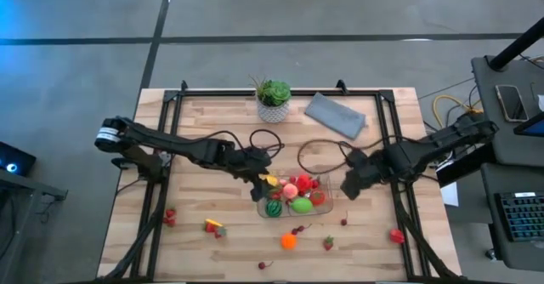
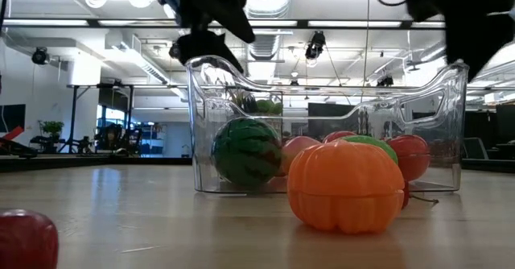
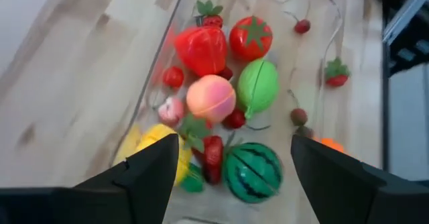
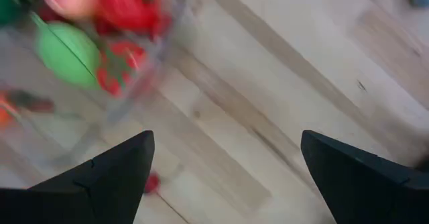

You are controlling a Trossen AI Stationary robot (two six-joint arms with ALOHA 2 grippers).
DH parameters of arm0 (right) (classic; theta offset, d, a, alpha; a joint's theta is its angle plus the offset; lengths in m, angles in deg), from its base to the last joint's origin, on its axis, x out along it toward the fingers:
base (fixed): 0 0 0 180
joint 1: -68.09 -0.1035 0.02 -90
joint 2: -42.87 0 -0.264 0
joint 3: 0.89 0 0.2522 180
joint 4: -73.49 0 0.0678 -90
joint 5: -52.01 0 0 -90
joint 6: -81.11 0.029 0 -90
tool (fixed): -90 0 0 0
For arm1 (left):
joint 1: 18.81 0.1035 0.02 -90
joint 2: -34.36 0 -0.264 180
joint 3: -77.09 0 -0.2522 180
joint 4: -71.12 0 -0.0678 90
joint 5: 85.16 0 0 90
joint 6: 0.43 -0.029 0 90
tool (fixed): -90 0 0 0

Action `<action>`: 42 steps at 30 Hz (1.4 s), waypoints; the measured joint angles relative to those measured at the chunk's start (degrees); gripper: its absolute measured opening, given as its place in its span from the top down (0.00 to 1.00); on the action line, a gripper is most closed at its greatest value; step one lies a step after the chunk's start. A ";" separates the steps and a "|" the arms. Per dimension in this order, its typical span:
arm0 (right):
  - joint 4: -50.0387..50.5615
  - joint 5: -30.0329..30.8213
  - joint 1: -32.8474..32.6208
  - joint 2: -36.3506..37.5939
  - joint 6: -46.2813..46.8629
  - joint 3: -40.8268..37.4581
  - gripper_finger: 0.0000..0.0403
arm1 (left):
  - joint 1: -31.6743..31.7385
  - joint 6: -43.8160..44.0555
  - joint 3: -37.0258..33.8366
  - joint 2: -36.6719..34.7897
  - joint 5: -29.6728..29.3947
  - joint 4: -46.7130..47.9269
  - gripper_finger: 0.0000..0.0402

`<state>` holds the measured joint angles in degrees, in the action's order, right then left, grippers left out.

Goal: Pick and placing Produce into tupperware
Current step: Put the strawberry into the transparent bin

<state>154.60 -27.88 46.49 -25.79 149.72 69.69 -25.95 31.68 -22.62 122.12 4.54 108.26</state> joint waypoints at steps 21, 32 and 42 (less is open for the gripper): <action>-2.16 -17.79 -40.98 -9.40 15.99 -4.44 0.09 | -0.42 6.54 -0.17 -1.45 -0.04 1.13 0.32; -7.81 -28.96 -43.17 -23.40 0.07 -4.42 0.09 | -0.65 6.15 -0.24 -1.46 -0.02 1.18 0.32; -9.68 -29.24 -43.26 -26.45 -1.02 -3.68 0.09 | -1.10 6.10 -0.26 -1.43 0.00 1.21 0.32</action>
<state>144.92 -57.12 3.23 -52.23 148.70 66.01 -27.04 37.78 -22.89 120.69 4.54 109.47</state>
